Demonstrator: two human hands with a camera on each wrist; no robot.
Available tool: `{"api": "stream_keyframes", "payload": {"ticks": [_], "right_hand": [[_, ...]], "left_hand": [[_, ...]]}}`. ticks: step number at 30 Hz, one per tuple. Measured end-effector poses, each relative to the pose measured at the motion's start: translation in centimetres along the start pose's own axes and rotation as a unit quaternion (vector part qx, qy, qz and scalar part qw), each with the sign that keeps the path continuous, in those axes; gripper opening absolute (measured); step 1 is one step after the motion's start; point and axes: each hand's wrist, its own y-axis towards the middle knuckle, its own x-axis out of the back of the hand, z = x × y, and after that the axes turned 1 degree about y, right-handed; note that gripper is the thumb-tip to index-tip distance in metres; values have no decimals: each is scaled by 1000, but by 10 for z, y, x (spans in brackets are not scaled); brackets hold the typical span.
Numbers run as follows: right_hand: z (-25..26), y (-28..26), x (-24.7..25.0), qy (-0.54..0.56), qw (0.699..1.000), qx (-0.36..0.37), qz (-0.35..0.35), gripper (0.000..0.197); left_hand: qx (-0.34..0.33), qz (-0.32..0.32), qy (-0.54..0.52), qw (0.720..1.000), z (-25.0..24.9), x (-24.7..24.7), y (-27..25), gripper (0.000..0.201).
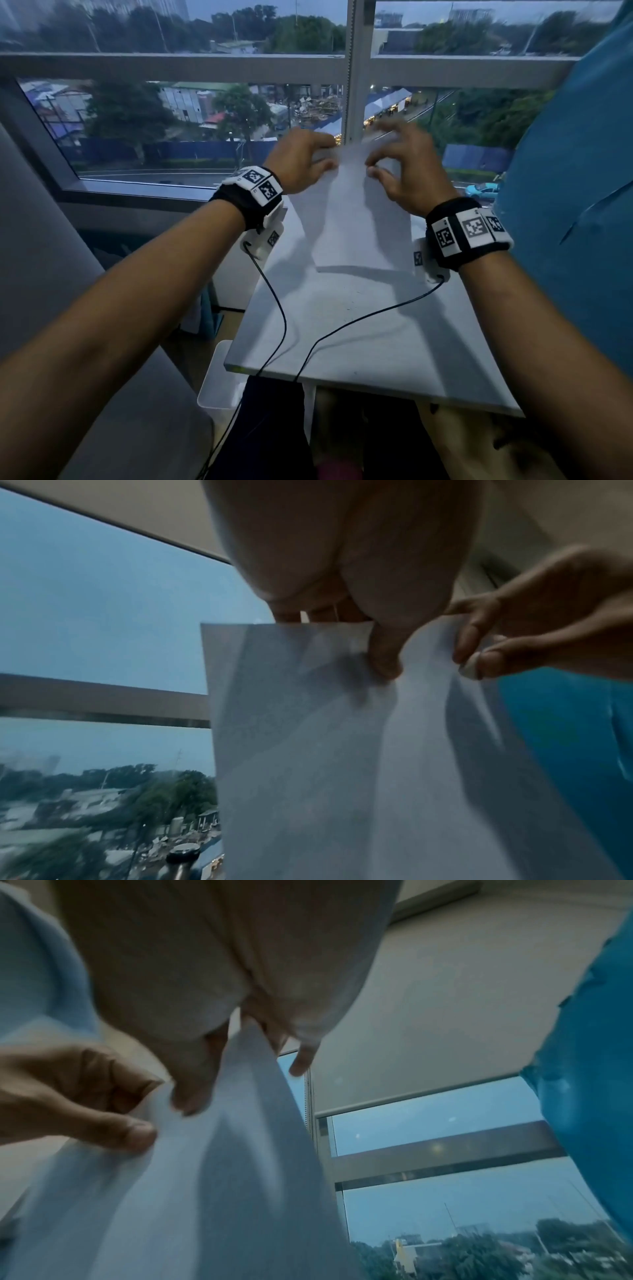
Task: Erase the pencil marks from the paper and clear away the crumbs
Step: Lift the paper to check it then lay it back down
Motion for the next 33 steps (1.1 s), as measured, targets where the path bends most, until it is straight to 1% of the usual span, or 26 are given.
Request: {"api": "stream_keyframes", "payload": {"ticks": [2, 3, 4, 5, 6, 7, 8, 9, 10, 11, 12, 13, 14, 15, 17, 20, 21, 22, 23, 24, 27, 28, 31, 33], "right_hand": [[4, -4, 2, -18, 992, -2, -125, 5], [9, -6, 3, -25, 984, 2, -177, 5], [13, -10, 2, -27, 976, 9, -214, 5], [18, -14, -1, -23, 973, 14, -229, 5], [22, -18, -8, -8, 975, 16, -222, 6], [25, -24, -18, 18, 981, 12, -192, 6], [28, -33, -31, 47, 990, 0, -133, 6], [32, -43, -46, 77, 996, -21, -45, 5], [35, -54, -62, 98, 992, -47, 64, 4], [37, -66, -80, 96, 976, -70, 181, 7], [38, -78, -96, 79, 953, -80, 282, 13], [37, -91, -113, 60, 929, -87, 354, 19], [36, -102, -126, 50, 910, -100, 399, 24], [34, -111, -137, 49, 896, -119, 425, 26], [27, -125, -152, 49, 879, -138, 453, 27], [18, -135, -161, 58, 875, -135, 461, 22], [16, -136, -162, 60, 875, -131, 462, 20], [14, -136, -164, 59, 874, -126, 466, 19], [11, -136, -165, 54, 874, -123, 468, 19], [9, -135, -166, 47, 874, -123, 467, 20], [8, -133, -169, 43, 875, -133, 464, 21], [10, -132, -171, 46, 877, -140, 458, 21], [25, -129, -182, 41, 903, -155, 399, 18], [40, -124, -192, 73, 911, -152, 377, 18]], "left_hand": [[39, -41, -15, 998, 4, 10, -4, 15], [70, -52, -21, 996, 8, 12, -8, 15], [104, -65, -30, 992, 12, 15, -15, 17], [148, -77, -46, 985, 18, 13, -25, 17], [195, -87, -67, 975, 25, 9, -37, 15], [245, -93, -88, 961, 33, 1, -52, 12], [292, -92, -105, 946, 40, -11, -71, 9], [334, -84, -118, 931, 48, -24, -91, 7], [367, -70, -129, 918, 55, -38, -111, 9], [390, -51, -136, 909, 63, -53, -131, 13], [405, -31, -142, 903, 66, -66, -151, 17], [418, -15, -153, 895, 67, -76, -168, 21], [428, -1, -167, 888, 66, -83, -183, 26], [433, 10, -177, 884, 63, -88, -197, 32], [443, 44, -177, 878, 60, -92, -217, 49], [435, 121, -187, 872, 63, -91, -233, 89], [418, 159, -165, 879, 67, -90, -237, 103], [389, 205, -117, 890, 69, -90, -239, 113], [357, 248, -65, 898, 71, -90, -241, 116], [327, 283, -30, 901, 72, -91, -243, 113], [256, 349, -19, 901, 73, -93, -243, 88], [247, 367, -22, 896, 73, -94, -243, 86], [248, 384, -45, 888, 75, -99, -243, 93], [246, 398, -33, 883, 76, -103, -244, 102]]}}
